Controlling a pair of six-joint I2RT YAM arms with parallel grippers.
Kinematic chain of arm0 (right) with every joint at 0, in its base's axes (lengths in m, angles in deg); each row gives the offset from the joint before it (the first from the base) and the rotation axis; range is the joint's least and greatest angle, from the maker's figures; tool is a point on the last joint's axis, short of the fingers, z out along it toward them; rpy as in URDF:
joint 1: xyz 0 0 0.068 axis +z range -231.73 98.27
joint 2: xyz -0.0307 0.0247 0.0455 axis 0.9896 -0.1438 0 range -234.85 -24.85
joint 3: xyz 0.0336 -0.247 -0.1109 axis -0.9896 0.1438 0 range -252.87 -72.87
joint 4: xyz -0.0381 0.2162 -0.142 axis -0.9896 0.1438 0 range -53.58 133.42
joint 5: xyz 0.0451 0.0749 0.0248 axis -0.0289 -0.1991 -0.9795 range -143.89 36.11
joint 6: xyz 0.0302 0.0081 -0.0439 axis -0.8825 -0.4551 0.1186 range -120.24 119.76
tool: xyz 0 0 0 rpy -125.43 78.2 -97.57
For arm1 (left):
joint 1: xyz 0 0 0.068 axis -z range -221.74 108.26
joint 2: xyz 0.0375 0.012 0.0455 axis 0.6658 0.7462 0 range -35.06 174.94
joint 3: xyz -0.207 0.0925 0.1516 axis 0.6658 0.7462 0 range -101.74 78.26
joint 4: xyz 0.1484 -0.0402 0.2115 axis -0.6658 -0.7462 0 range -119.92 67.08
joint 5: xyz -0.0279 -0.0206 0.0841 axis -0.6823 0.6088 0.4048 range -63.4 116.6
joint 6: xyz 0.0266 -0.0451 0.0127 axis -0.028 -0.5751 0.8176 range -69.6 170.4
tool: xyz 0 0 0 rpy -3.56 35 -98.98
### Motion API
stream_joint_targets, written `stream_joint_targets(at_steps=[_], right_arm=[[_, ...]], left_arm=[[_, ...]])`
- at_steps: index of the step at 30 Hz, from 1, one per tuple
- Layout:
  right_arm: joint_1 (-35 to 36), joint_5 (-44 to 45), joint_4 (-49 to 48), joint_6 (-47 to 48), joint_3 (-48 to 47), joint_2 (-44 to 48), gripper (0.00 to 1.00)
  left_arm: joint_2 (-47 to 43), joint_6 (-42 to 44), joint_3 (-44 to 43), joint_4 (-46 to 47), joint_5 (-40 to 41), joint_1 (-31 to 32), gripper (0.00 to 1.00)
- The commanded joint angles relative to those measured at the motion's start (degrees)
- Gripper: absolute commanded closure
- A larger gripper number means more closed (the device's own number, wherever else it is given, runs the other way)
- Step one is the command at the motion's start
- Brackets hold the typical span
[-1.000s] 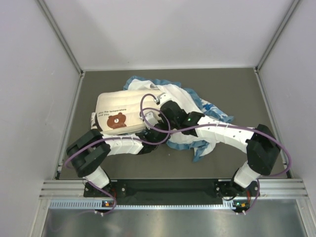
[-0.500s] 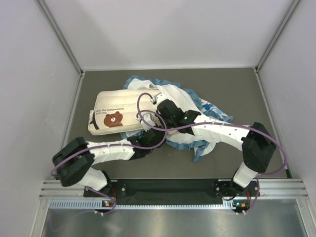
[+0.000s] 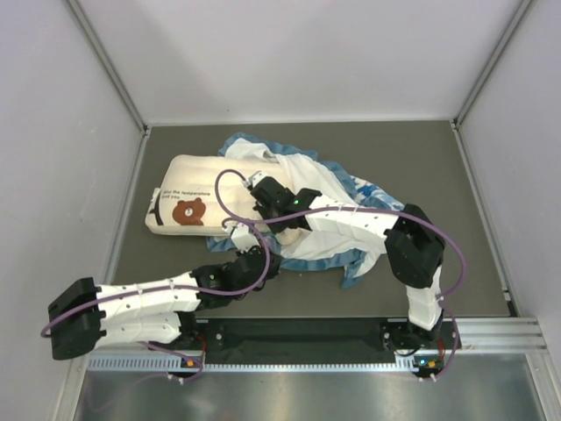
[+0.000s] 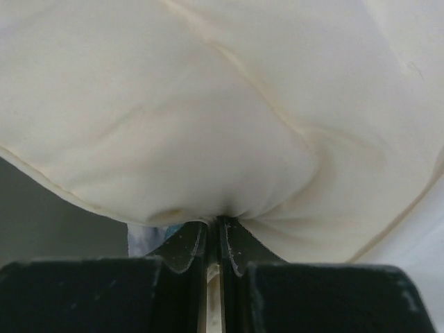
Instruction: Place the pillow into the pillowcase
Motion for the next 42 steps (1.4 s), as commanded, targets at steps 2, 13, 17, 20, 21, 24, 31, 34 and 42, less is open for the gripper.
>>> stream_joint_targets(at_steps=[2,13,17,20,21,24,31,34,42], right_arm=[[-5.8,6.2,-2.9,-1.7,-2.3,-3.1,1.00],[-13.6,10.9,-2.4,-3.3,7.0,0.5,1.00],[-14.8,16.0,-0.6,-4.4,8.7,1.5,1.00],[-16.6,21.0,0.5,-5.6,10.6,3.4,1.00],[-17.0,22.4,0.6,-6.5,11.5,4.0,1.00],[-17.0,27.2,1.7,-5.1,12.2,5.6,1.00],[-7.7,25.8,1.9,1.3,14.8,8.9,1.00],[-7.2,20.4,2.4,2.5,17.9,13.5,1.00],[-6.9,7.6,4.3,3.6,19.4,26.3,0.41]], left_arm=[[-5.4,-2.0,-3.6,-2.1,-5.1,5.4,1.00],[-20.0,-2.0,-4.2,-11.7,-3.0,5.9,1.00],[-22.4,-1.0,-7.3,-16.8,-1.1,5.8,1.00],[-22.3,-0.1,-9.4,-19.5,-0.3,5.8,1.00],[-22.1,-0.1,-9.7,-19.6,-0.3,5.7,1.00],[-20.7,0.1,-9.7,-18.0,-1.7,5.4,1.00],[-13.7,2.4,-13.3,-14.7,-6.0,2.8,1.00],[-13.8,5.1,-15.7,-17.2,-10.1,-3.0,1.00],[-11.9,8.2,-13.5,-13.9,-25.7,-18.0,1.00]])
